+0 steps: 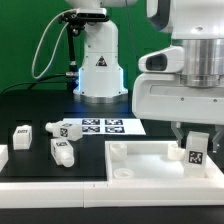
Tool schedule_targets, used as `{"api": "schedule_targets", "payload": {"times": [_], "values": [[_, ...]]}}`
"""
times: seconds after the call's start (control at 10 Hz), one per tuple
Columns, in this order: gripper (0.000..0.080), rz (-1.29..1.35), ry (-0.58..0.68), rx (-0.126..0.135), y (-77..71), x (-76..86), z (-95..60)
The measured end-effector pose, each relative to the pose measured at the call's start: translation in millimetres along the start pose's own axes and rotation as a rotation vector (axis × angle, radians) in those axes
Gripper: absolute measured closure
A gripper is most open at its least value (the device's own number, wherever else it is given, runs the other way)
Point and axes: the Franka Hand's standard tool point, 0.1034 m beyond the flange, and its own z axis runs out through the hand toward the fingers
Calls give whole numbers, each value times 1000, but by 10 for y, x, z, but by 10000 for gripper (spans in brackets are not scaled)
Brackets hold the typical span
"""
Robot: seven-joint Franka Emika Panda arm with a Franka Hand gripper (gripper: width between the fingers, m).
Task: Assemble one leg
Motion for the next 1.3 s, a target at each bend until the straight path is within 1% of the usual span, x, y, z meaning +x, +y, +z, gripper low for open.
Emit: {"api": "schedule_targets", "payload": {"times": [0.1,0.2,0.3,0.7,0.9,1.0,1.1,1.3], "values": [[514,189,-4,21,15,1,0],[513,344,-22,37,29,11,-6],[513,448,-38,47,37,13,-5],[512,620,-44,45,27,0,-2],[512,908,-74,48,42,16,-12],[512,1081,-89,45,32,4,-12],[512,1217,-106,50,5,-10,-5],[512,1368,-122,60,-6,7,-8]]}}
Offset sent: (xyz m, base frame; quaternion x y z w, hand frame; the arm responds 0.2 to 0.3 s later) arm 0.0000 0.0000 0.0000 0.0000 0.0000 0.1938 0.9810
